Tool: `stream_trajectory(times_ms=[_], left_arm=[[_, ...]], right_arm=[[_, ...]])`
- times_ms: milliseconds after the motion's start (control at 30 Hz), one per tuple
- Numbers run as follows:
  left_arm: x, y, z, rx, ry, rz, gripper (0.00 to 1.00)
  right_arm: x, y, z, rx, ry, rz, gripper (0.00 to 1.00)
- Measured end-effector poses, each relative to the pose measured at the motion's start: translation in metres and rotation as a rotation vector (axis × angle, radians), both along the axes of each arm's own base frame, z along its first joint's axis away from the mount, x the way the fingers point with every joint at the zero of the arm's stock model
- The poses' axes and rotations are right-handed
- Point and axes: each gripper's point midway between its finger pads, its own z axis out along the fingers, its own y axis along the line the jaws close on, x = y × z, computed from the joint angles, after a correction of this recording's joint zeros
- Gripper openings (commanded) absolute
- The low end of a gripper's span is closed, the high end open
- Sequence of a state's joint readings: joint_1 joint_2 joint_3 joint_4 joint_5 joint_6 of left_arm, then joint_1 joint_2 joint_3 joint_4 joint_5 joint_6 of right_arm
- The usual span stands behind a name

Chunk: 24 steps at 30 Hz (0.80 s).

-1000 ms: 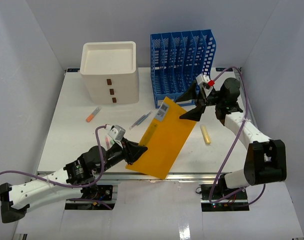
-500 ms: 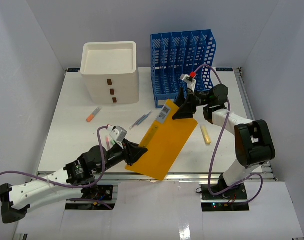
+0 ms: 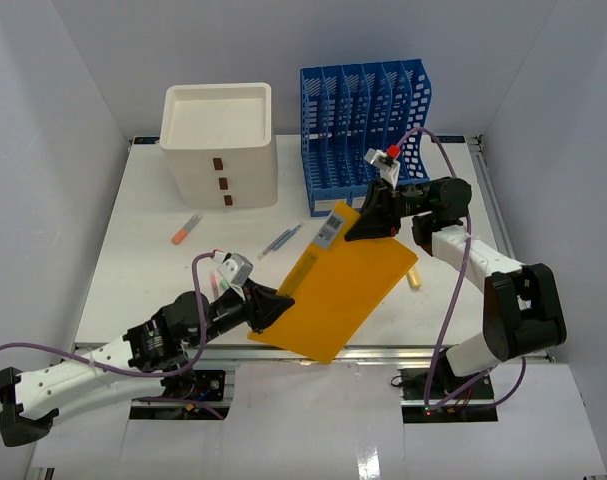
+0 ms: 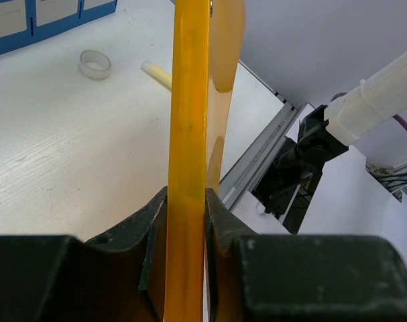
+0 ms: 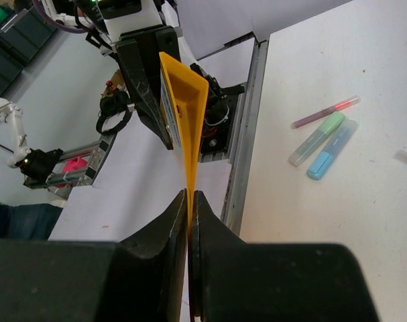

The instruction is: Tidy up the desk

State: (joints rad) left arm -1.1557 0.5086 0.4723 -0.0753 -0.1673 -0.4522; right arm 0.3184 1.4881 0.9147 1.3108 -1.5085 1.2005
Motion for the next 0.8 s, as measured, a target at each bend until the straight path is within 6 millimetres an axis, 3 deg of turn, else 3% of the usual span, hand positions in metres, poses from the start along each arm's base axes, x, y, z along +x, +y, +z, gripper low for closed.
stream_trajectory(times_ms=[100, 133, 200, 367, 433, 567, 733, 767, 800], left_arm=[[-0.001, -0.002, 0.001, 0.002, 0.002, -0.012, 0.39], [-0.002, -0.003, 0.002, 0.001, 0.002, -0.015, 0.43], [0.0, -0.008, 0.007, -0.003, 0.0, -0.02, 0.48], [0.009, -0.031, 0.029, 0.002, -0.024, -0.033, 0.48], [0.011, -0.041, 0.038, 0.009, -0.038, -0.049, 0.38], [0.014, -0.058, 0.051, 0.037, -0.063, -0.088, 0.02], [0.013, -0.062, 0.053, 0.063, -0.063, -0.109, 0.0], [0.012, -0.063, 0.052, 0.065, -0.062, -0.116, 0.0], [0.011, -0.063, 0.053, 0.065, -0.062, -0.122, 0.0]], right_arm=[[-0.005, -0.003, 0.006, 0.007, -0.023, -0.003, 0.08], [-0.007, -0.003, 0.009, 0.01, -0.032, -0.004, 0.08], [-0.013, -0.003, 0.014, 0.014, -0.043, 0.007, 0.08], [-0.037, 0.006, 0.022, 0.023, -0.064, 0.07, 0.08], [-0.04, 0.007, 0.022, 0.021, -0.058, 0.077, 0.08], [-0.042, 0.006, 0.022, 0.017, -0.047, 0.08, 0.08], [-0.043, 0.002, 0.024, 0.017, -0.048, 0.064, 0.12], [-0.043, 0.001, 0.024, 0.017, -0.048, 0.063, 0.22], [-0.044, 0.001, 0.024, 0.017, -0.048, 0.063, 0.37]])
